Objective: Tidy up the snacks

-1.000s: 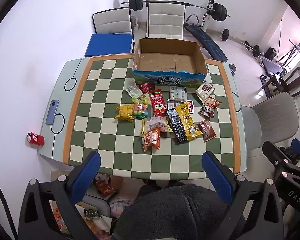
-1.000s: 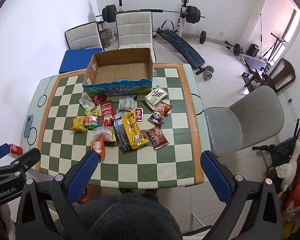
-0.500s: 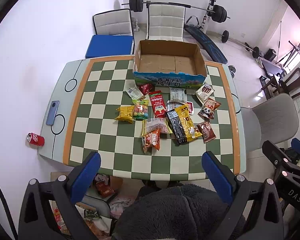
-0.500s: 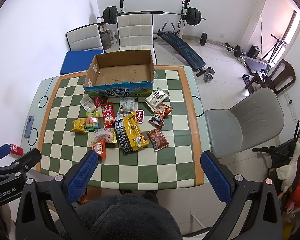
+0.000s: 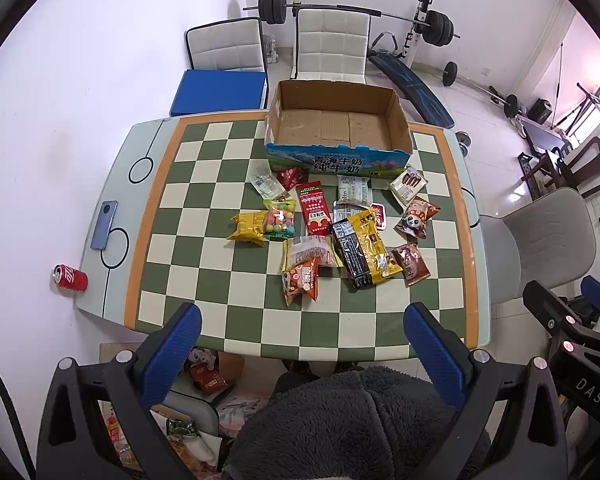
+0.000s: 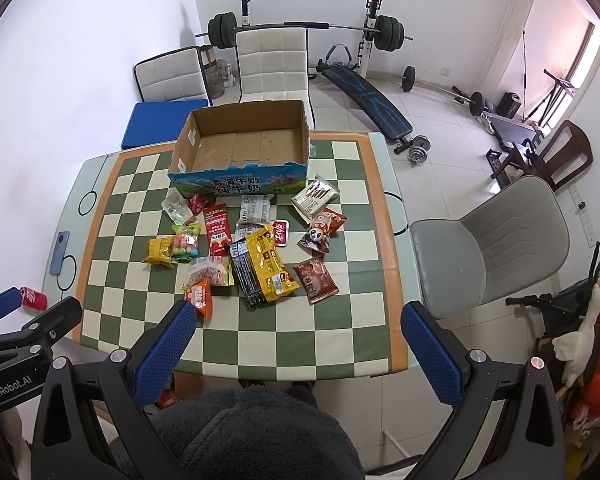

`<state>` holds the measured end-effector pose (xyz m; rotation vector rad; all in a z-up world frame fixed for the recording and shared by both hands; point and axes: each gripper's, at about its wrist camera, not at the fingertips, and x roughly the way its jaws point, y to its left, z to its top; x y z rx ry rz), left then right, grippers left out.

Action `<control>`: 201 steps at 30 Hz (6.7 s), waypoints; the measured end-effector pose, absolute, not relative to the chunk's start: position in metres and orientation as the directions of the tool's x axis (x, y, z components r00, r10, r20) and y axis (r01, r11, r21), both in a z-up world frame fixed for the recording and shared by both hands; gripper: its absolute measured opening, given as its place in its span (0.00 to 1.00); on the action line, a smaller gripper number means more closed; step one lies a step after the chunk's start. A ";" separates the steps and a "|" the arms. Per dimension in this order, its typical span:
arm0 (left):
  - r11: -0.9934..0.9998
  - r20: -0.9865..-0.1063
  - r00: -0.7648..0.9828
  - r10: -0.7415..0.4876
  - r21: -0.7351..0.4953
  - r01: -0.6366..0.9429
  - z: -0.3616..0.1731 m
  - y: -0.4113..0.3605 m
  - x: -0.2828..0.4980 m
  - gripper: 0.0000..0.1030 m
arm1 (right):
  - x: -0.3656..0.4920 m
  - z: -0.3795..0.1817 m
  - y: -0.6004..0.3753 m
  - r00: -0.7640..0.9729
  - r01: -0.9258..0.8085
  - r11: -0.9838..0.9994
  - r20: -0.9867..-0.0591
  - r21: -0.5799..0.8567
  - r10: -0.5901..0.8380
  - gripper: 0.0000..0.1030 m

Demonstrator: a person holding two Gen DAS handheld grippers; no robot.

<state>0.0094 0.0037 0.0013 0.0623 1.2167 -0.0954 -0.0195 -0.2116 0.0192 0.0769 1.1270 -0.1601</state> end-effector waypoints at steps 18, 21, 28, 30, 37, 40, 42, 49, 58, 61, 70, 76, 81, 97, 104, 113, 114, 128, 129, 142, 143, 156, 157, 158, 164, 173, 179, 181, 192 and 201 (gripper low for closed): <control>0.994 -0.937 0.347 -0.039 -0.003 0.106 0.002 0.003 0.009 1.00 | -0.020 0.020 -0.212 0.422 0.166 0.986 -0.902 -0.016 -0.085 1.00; 0.994 -0.937 0.348 -0.040 -0.003 0.105 0.001 0.004 0.009 1.00 | -0.022 0.019 -0.214 0.424 0.167 0.986 -0.902 -0.017 -0.087 1.00; 0.999 -0.923 0.385 0.019 0.031 0.025 -0.016 0.004 0.029 1.00 | -0.007 0.008 -0.219 0.402 0.173 0.984 -0.915 0.043 -0.030 1.00; 0.999 -0.932 0.361 0.031 0.026 -0.021 -0.035 0.013 0.042 1.00 | 0.009 -0.009 -0.226 0.385 0.173 0.981 -0.923 0.085 0.012 1.00; 0.982 -0.978 0.187 0.089 0.055 -0.179 -0.129 0.051 0.082 1.00 | 0.080 -0.126 -0.231 0.210 0.103 0.989 -0.974 0.108 0.085 1.00; 0.973 -0.993 0.104 0.062 0.037 -0.226 -0.174 0.063 0.098 1.00 | 0.114 -0.190 -0.229 0.126 0.076 0.991 -0.987 0.113 0.103 1.00; 0.970 -0.997 0.061 0.053 0.037 -0.240 -0.202 0.065 0.107 1.00 | 0.134 -0.231 -0.227 0.080 0.059 0.994 -0.993 0.091 0.086 1.00; 0.968 -0.995 -0.087 -0.046 -0.023 -0.249 -0.288 0.061 0.142 1.00 | 0.197 -0.347 -0.201 -0.090 0.021 0.992 -0.988 0.124 0.125 1.00; 0.957 -0.952 -0.215 -0.219 -0.166 -0.240 -0.352 0.037 0.202 1.00 | 0.210 -0.399 -0.181 -0.174 -0.045 0.994 -0.981 0.101 0.091 1.00; 0.967 -0.936 -0.274 -0.220 -0.173 -0.187 -0.370 0.020 0.212 1.00 | 0.212 -0.401 -0.184 -0.181 -0.026 0.993 -0.977 0.118 0.111 1.00; 0.985 -0.935 -0.310 -0.170 -0.152 -0.082 -0.399 -0.009 0.210 0.78 | 0.201 -0.391 -0.202 -0.211 0.008 0.980 -0.958 0.200 0.197 1.00; 0.988 -0.954 -0.258 -0.155 -0.142 -0.068 -0.391 0.000 0.206 0.66 | 0.209 -0.391 -0.187 -0.210 0.007 0.982 -0.960 0.190 0.187 1.00; 0.991 -0.967 -0.221 -0.129 -0.115 -0.073 -0.376 0.020 0.207 0.65 | 0.216 -0.395 -0.168 -0.214 -0.022 0.990 -0.968 0.142 0.134 1.00; 0.995 -0.991 -0.102 -0.086 -0.090 0.043 -0.309 0.048 0.200 0.65 | 0.193 -0.393 -0.205 -0.144 0.301 0.949 -0.980 0.091 0.139 0.87; 0.985 -0.992 -0.030 -0.119 -0.122 0.120 -0.256 0.028 0.203 0.64 | 0.140 -0.352 -0.249 -0.050 0.412 0.888 -0.968 0.205 0.247 0.87; 0.967 -0.971 0.097 -0.219 -0.202 0.156 -0.163 -0.016 0.281 0.64 | 0.153 -0.221 -0.302 0.125 0.331 0.869 -0.930 0.368 0.347 0.87; 0.966 -0.969 0.109 -0.222 -0.204 0.159 -0.156 -0.021 0.295 0.64 | 0.165 -0.206 -0.310 0.141 0.316 0.868 -0.924 0.383 0.356 0.87; 0.964 -0.971 0.004 -0.238 -0.236 0.119 -0.215 -0.062 0.508 0.64 | 0.387 -0.241 -0.313 0.115 0.280 0.888 -0.931 0.366 0.347 0.87; 0.964 -0.971 -0.009 -0.241 -0.240 0.116 -0.222 -0.064 0.517 0.64 | 0.403 -0.245 -0.296 0.108 0.283 0.889 -0.933 0.361 0.345 0.87; 0.972 -0.975 -0.125 -0.185 -0.200 0.125 -0.281 -0.091 0.560 0.68 | 0.483 -0.326 -0.301 -0.008 0.283 0.913 -0.951 0.294 0.309 0.88; 0.975 -0.977 -0.129 -0.171 -0.187 0.123 -0.284 -0.091 0.560 0.72 | 0.483 -0.326 -0.295 -0.024 0.286 0.916 -0.954 0.280 0.299 0.88; 0.975 -0.985 -0.048 -0.164 -0.170 0.143 -0.254 -0.087 0.535 0.86 | 0.478 -0.312 -0.276 -0.031 0.221 0.947 -0.969 0.234 0.246 0.96; 0.974 -0.986 -0.037 -0.163 -0.167 0.152 -0.250 -0.086 0.533 0.86 | 0.473 -0.305 -0.275 -0.023 0.217 0.948 -0.970 0.232 0.243 0.96; 0.972 -0.986 -0.023 -0.164 -0.166 0.164 -0.242 -0.085 0.526 0.86 | 0.477 -0.303 -0.276 -0.015 0.216 0.949 -0.971 0.229 0.238 0.96; 0.974 -0.978 0.124 -0.169 -0.146 0.175 -0.189 -0.073 0.477 0.86 | 0.436 -0.264 -0.284 0.048 0.202 0.942 -0.964 0.267 0.263 0.96; 0.988 -0.960 0.241 -0.143 -0.126 0.086 -0.157 -0.028 0.366 0.86 | 0.342 -0.232 -0.271 0.127 0.190 0.931 -0.948 0.311 0.291 0.96; 0.998 -0.979 0.197 -0.049 -0.058 -0.038 -0.199 0.017 0.304 0.86 | 0.285 -0.263 -0.268 0.092 0.265 0.902 -0.940 0.341 0.328 0.96; 0.994 -0.990 0.131 -0.047 -0.060 -0.091 -0.223 0.035 0.295 0.86 | 0.280 -0.288 -0.264 0.064 0.290 0.898 -0.943 0.331 0.327 0.96; 0.978 -0.998 -0.033 -0.045 -0.037 -0.205 -0.305 0.090 0.272 0.86 | 0.296 -0.384 -0.231 -0.043 0.295 0.931 -0.971 0.213 0.236 0.95; 0.998 -0.998 -0.058 0.020 0.024 -0.059 -0.340 0.051 0.275 0.86 | 0.297 -0.398 -0.220 -0.031 0.296 0.946 -0.989 0.130 0.145 0.82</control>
